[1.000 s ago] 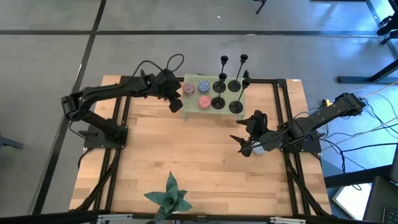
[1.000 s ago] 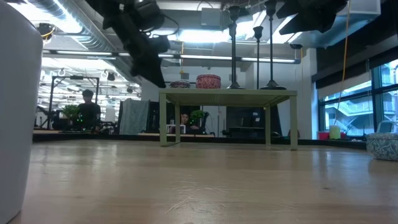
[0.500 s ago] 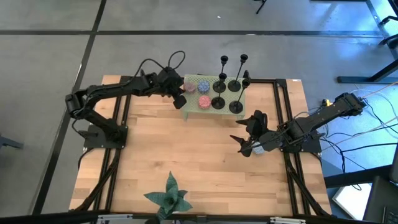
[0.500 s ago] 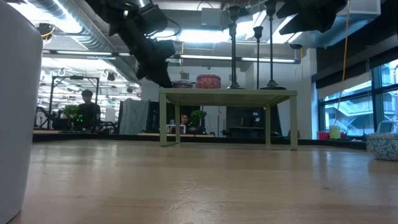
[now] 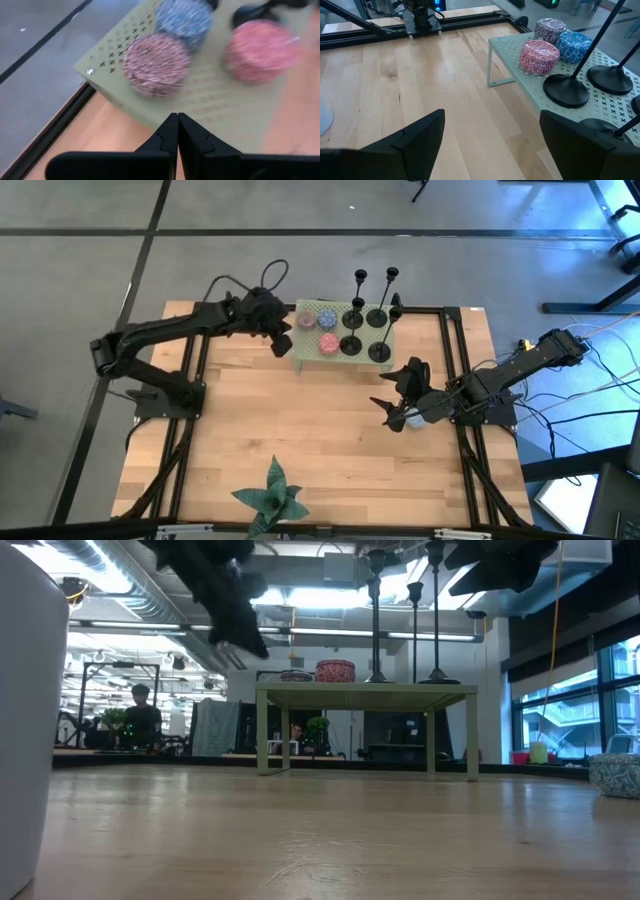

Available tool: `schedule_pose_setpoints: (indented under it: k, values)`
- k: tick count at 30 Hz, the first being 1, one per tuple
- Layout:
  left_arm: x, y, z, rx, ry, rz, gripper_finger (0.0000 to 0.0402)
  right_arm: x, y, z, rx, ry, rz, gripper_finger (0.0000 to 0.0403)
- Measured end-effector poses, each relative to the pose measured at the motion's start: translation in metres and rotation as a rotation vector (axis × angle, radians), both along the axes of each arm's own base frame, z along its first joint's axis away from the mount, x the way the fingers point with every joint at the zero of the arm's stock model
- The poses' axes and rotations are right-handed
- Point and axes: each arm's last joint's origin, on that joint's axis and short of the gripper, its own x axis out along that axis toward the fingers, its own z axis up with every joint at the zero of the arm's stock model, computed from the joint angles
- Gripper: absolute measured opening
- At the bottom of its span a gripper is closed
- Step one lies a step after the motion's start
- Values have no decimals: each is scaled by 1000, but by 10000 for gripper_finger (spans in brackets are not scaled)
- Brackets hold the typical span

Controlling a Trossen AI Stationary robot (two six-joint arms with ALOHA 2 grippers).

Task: Pick & Place candle stick holders
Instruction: Put the light blue scented candle on the shelf

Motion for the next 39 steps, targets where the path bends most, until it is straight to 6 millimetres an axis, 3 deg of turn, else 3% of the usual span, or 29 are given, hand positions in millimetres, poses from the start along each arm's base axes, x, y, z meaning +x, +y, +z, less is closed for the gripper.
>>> schedule_pose_setpoints:
  k: [8,15,19,28,39]
  values:
    - [-25,-59,51,65,-201,-167,3,0,0,0,8,4,11,328]
    - [-45,-103,74,113,-317,-291,2,2,-1,1,18,-14,6,328]
    - [-50,-119,64,120,-305,-278,2,3,-1,3,26,-32,0,328]
    - [-48,-148,9,56,-337,-330,6,4,3,2,100,-4,107,328]
    - [-48,-162,-12,44,-375,-371,7,7,1,-1,59,-12,46,328]
